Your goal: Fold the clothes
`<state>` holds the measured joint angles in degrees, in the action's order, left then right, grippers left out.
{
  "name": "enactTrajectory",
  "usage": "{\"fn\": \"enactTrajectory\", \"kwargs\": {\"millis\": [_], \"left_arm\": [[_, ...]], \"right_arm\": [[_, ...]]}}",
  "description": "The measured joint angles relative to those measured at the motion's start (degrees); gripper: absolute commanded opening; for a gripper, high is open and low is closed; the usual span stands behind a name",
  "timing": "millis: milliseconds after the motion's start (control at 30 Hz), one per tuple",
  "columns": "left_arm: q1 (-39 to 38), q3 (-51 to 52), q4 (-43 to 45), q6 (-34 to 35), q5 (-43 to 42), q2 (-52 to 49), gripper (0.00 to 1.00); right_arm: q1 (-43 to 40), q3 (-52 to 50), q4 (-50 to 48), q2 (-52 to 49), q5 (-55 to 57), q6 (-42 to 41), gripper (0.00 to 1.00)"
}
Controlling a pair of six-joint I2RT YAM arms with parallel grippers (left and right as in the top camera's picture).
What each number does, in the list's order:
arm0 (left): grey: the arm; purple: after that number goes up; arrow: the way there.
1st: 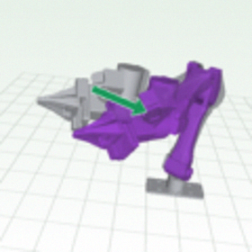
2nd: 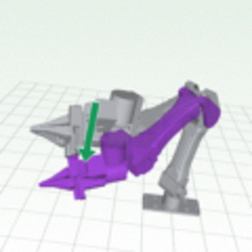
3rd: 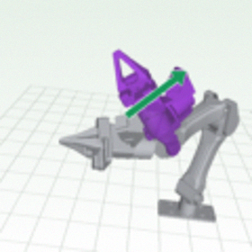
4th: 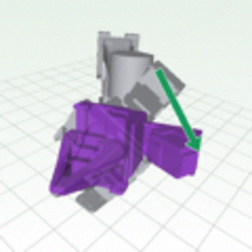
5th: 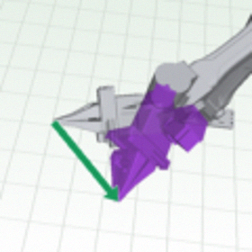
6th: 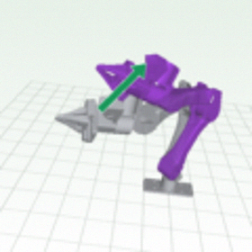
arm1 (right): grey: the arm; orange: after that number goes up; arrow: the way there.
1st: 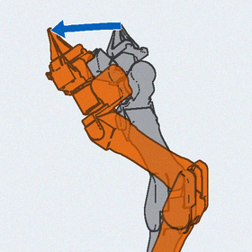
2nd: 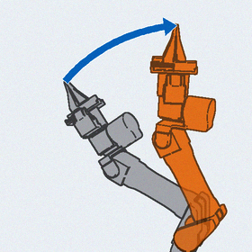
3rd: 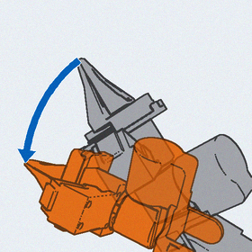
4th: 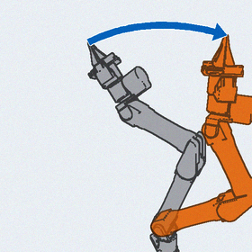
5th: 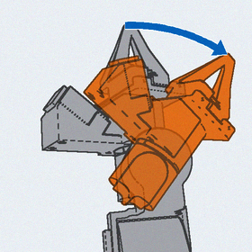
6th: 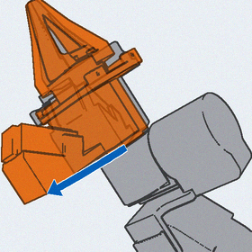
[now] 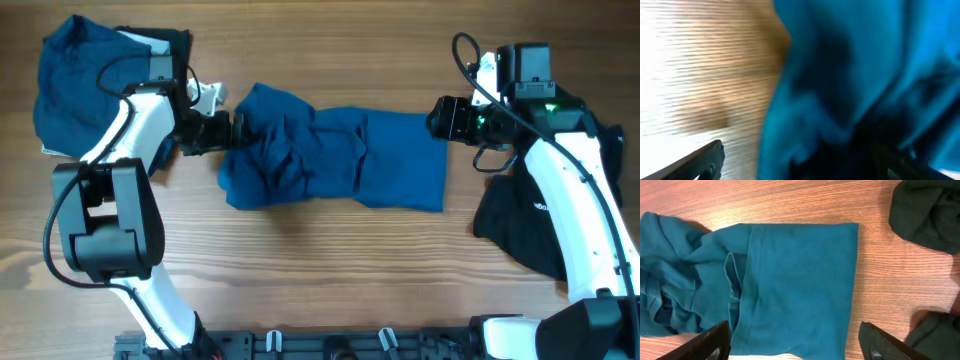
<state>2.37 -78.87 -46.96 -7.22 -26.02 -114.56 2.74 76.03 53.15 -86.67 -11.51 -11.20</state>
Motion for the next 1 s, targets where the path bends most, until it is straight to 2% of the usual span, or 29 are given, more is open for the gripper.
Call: {"fn": "enactTrajectory", "kwargs": {"millis": [333,700,1000], "left_arm": [[-0.7,0.0,-1.1,-4.4,-7.2,-3.8,0.92],[-0.3,-0.5,-2.3,-4.7,-6.1,-4.0,0.93],[4.7,-0.7,-4.1,-4.7,-5.2,-4.0,0.91]], "right_arm": [[0.0,0.0,0.9,0.0,0.0,1.0,0.82],[0.0,0.0,1.1,0.0,0.0,1.1,0.82],[0.0,0.0,1.3,0.0,0.0,1.3,0.82]]}}
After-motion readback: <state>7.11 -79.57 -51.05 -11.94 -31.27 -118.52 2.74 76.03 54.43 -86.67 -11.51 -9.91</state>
